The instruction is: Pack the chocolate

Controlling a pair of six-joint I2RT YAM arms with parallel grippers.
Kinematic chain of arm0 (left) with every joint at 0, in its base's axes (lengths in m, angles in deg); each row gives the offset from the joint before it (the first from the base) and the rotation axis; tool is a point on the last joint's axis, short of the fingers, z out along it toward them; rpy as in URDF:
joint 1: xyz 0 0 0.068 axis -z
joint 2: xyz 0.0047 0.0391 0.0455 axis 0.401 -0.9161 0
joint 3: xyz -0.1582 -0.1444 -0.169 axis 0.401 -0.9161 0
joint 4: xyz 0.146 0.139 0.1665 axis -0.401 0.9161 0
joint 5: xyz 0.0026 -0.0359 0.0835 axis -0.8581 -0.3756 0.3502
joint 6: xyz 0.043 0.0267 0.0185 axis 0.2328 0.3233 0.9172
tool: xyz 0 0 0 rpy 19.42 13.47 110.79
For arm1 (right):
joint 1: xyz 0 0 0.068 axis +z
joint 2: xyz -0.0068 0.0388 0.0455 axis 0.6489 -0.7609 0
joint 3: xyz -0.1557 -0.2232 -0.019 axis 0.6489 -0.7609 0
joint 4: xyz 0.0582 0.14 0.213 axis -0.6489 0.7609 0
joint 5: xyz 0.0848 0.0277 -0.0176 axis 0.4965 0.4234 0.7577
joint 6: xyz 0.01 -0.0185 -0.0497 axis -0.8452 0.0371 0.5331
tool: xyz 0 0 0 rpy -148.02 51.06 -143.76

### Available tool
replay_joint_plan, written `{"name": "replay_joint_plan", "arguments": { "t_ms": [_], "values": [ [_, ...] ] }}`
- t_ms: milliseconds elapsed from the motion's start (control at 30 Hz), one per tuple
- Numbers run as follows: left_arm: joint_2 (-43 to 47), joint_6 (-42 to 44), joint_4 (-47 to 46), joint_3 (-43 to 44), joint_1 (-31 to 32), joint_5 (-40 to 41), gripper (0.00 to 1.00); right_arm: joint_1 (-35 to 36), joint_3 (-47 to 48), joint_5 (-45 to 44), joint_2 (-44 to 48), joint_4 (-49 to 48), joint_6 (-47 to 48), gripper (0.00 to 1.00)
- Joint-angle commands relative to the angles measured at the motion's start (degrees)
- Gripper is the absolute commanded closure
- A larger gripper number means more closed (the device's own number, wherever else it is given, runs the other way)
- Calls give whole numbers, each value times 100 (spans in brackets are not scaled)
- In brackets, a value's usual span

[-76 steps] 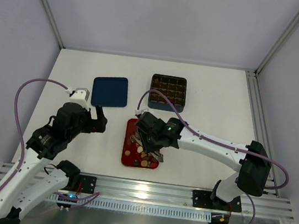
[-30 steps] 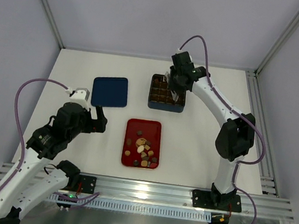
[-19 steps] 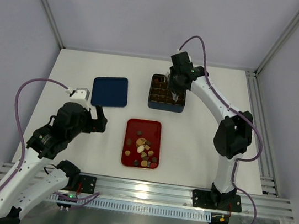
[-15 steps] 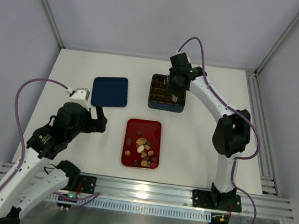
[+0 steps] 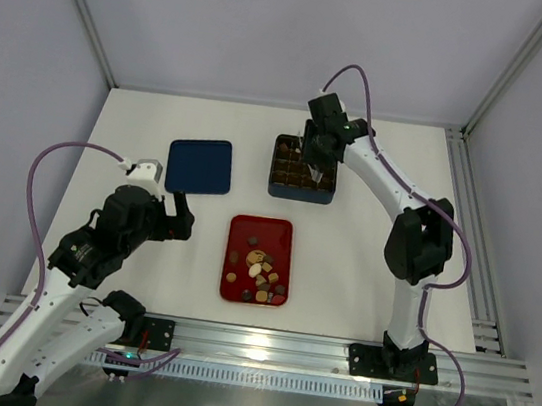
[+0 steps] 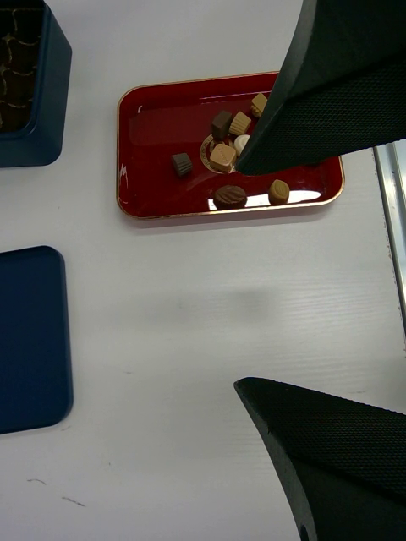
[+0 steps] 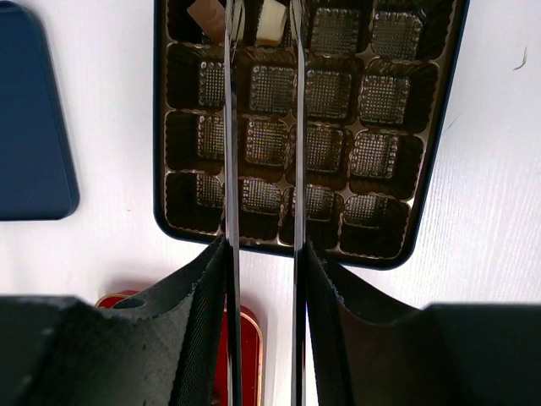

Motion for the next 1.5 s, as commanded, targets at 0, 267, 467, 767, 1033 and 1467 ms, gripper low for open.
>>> {"name": "replay_joint_plan", "arguments": {
  "t_ms": [0,267,467,767,1033,1467],
  "values": [
    [-1,-53,-96,-13,18,87,0,-16,337,-48,358,-39,24,59],
    [25,-44,-105,-4,18,61,0,378,-795,5,1676,-92,-3,59],
    [87,-44,-114,-5,18,43,0,1345,-2632,-109,3274,-347,-266,59],
    [105,-44,-131,-5,18,8,0,2961,-4409,-170,4376,-417,-1259,59],
    [113,-44,-123,-13,18,34,0,3368,-4489,-294,4105,-505,-1453,55],
    [105,-53,-114,-5,18,52,0,3376,-4216,-355,3515,-619,-1304,55]
  ]
}}
